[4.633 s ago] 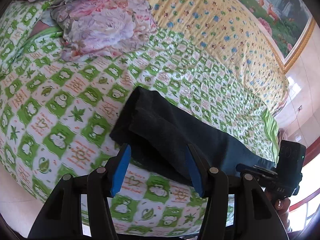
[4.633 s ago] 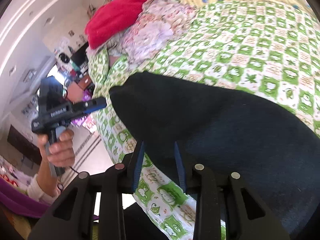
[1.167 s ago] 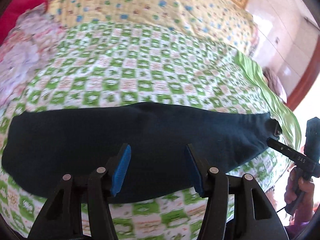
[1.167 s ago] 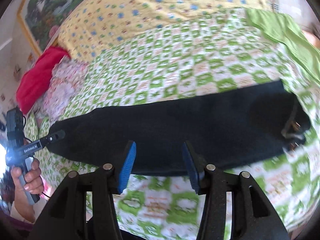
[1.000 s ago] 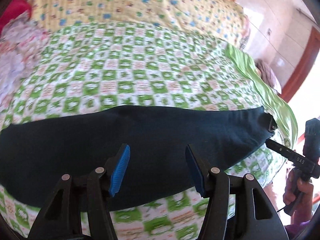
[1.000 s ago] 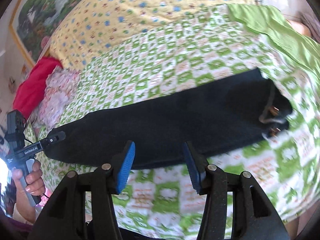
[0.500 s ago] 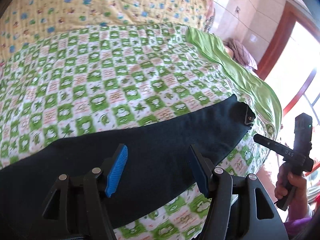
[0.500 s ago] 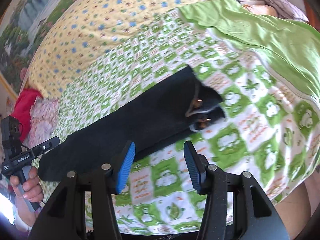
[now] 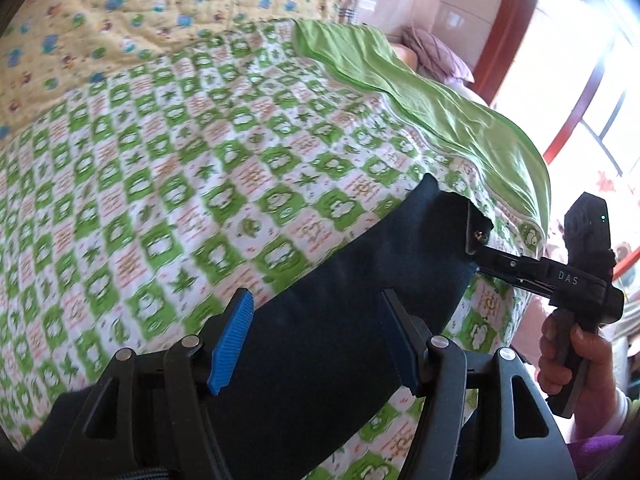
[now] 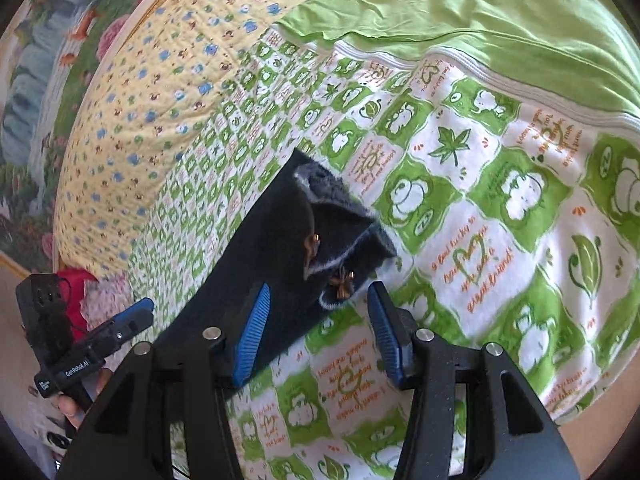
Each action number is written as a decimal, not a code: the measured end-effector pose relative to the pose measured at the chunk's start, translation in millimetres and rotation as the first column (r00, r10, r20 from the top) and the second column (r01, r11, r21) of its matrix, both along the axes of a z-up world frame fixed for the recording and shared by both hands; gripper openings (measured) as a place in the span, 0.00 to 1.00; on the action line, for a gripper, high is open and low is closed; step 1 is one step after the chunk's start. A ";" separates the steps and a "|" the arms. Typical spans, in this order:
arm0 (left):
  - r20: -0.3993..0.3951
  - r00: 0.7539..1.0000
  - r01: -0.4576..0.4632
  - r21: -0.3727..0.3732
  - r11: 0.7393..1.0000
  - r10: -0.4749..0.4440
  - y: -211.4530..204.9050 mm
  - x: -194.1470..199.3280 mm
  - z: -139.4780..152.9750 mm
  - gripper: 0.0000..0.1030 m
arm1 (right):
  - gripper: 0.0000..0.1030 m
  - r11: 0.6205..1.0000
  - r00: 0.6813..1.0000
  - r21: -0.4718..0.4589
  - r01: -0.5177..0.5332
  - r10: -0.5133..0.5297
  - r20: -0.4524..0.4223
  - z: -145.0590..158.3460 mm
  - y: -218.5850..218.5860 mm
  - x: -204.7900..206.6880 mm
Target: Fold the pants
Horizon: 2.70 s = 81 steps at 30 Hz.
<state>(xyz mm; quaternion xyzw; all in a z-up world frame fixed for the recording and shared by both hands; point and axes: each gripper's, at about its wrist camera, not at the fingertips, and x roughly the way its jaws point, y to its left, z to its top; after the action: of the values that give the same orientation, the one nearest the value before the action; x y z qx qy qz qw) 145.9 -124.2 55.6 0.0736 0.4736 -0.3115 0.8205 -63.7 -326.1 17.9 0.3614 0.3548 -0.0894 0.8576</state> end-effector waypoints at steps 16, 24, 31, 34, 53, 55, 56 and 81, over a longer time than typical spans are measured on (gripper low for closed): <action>-0.189 0.926 0.334 0.006 0.943 -0.327 -127.3 63.5 -43.8 0.65 | 0.15 0.999 0.998 -0.039 -0.035 0.037 0.050 -7.9 -8.0 -7.3; -0.249 0.851 0.483 0.019 0.876 -0.463 -176.9 56.4 -57.9 0.26 | 0.15 0.999 0.998 -0.036 -0.039 0.041 0.048 -8.9 -8.8 -8.1; -0.154 0.858 0.495 -0.009 0.869 -0.490 -164.3 42.6 -38.6 0.10 | 0.15 0.998 0.995 -0.041 -0.056 0.060 0.082 -0.9 -5.2 -10.5; -0.114 0.868 0.482 -0.038 0.876 -0.483 -148.4 39.8 -19.7 0.10 | 0.14 0.996 0.988 -0.038 -0.081 0.085 0.130 10.9 1.6 -11.4; 0.083 0.948 0.319 -0.217 0.923 -0.308 -14.2 -1.5 50.2 0.10 | 0.14 0.890 0.837 -0.096 -0.447 0.453 0.306 72.2 107.9 18.5; 0.084 0.955 0.295 -0.235 0.926 -0.283 -2.8 -3.6 47.3 0.10 | 0.14 0.875 0.828 -0.104 -0.473 0.481 0.288 70.8 121.1 23.4; 0.082 0.961 0.276 -0.247 0.929 -0.264 5.0 -3.9 44.6 0.10 | 0.14 0.870 0.824 -0.102 -0.483 0.491 0.284 69.2 126.2 26.3; -0.099 0.994 -0.078 -0.353 0.932 0.046 142.2 -16.7 -58.0 0.10 | 0.14 0.727 0.725 0.032 -0.686 0.678 0.119 -15.7 210.8 77.4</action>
<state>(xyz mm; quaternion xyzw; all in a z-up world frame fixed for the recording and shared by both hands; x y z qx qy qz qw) 129.1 18.0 -2.4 -0.1054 0.4475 -0.3692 0.8077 13.7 -115.3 2.2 0.2411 0.4228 0.2632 0.8329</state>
